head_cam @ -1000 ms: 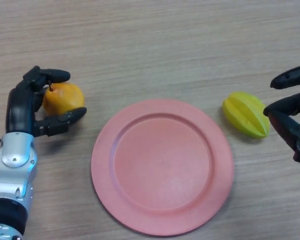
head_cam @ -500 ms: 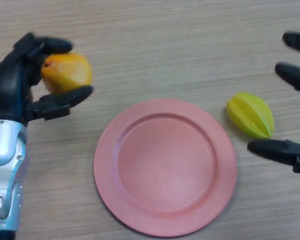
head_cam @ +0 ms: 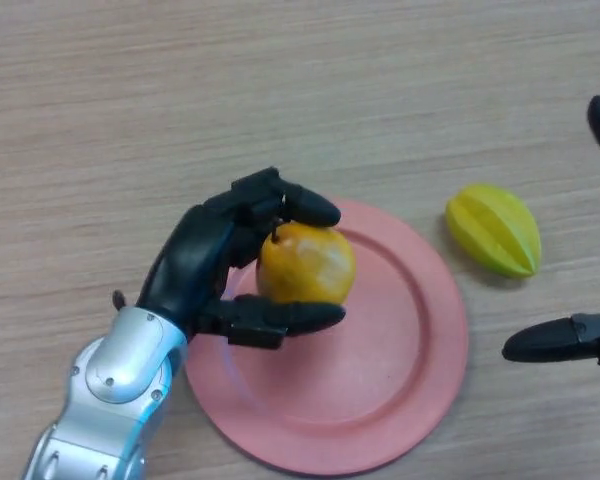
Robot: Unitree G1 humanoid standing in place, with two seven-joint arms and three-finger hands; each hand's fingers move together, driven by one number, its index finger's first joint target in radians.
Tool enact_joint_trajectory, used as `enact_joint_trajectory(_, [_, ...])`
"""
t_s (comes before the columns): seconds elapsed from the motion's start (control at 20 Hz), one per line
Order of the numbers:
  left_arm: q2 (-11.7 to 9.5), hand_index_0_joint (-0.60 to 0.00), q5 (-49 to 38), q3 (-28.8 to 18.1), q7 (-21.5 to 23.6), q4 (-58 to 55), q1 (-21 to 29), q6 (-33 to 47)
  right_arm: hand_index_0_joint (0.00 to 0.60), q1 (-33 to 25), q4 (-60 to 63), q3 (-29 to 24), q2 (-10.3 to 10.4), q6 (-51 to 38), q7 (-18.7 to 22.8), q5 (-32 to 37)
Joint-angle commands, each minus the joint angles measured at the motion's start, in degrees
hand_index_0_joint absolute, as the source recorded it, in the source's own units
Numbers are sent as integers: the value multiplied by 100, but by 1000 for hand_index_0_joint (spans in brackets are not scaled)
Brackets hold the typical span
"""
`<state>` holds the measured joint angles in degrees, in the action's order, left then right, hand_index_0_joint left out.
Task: Pick up the yellow pear and place it on the plate
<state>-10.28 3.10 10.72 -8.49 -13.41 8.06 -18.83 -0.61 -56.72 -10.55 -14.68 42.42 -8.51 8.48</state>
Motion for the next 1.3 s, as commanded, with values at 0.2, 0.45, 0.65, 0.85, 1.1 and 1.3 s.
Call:
enact_joint_trajectory(0.2, [-61,-600,281,83,-152,521,77,1267,0,-43,-211,-479,-116,-745,-175,245])
enact_joint_trajectory(0.45, [-61,-450,533,-7,10,684,177,1108,0,-114,-92,-400,-151,-800,-226,146])
enact_joint_trajectory(0.65, [-61,0,1070,-386,-234,462,119,1003,0,-196,-2,-309,-154,-755,-234,145])
enact_joint_trajectory(0.85, [-111,0,666,-692,-428,-404,-119,387,0,-145,27,-277,-138,-716,-255,272])
enact_joint_trajectory(1.1, [-487,0,-202,-1593,-732,-1450,-262,-142,0,-303,288,-142,-218,-877,-237,223])
enact_joint_trajectory(1.3, [-798,0,-1203,-2476,-524,-2106,-216,-213,0,-305,556,-49,-198,-1166,-380,96])
